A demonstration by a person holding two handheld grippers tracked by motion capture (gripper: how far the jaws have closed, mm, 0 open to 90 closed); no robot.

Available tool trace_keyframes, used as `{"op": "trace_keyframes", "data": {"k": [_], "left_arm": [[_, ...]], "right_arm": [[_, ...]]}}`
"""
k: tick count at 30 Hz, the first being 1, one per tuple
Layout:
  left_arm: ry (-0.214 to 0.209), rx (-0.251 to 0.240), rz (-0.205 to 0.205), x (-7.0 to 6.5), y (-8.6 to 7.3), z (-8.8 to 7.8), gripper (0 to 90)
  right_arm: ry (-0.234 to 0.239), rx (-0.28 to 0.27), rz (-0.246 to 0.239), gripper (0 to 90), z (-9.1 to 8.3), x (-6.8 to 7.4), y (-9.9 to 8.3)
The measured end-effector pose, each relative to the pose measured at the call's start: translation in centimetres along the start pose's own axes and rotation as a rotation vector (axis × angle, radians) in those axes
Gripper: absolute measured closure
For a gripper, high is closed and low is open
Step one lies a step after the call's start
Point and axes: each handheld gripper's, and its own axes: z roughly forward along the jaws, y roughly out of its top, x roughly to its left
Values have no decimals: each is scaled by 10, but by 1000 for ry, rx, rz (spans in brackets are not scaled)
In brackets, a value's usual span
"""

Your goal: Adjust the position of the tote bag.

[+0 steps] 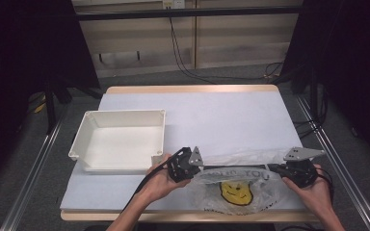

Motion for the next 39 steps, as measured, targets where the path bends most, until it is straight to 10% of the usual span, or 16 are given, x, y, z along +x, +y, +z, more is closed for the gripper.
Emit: {"op": "trace_keyframes", "data": {"k": [39], "left_arm": [[-2,30,-65,6,-44,-9,900]], "right_arm": [[-33,52,54,900,6,-20,-25]]}}
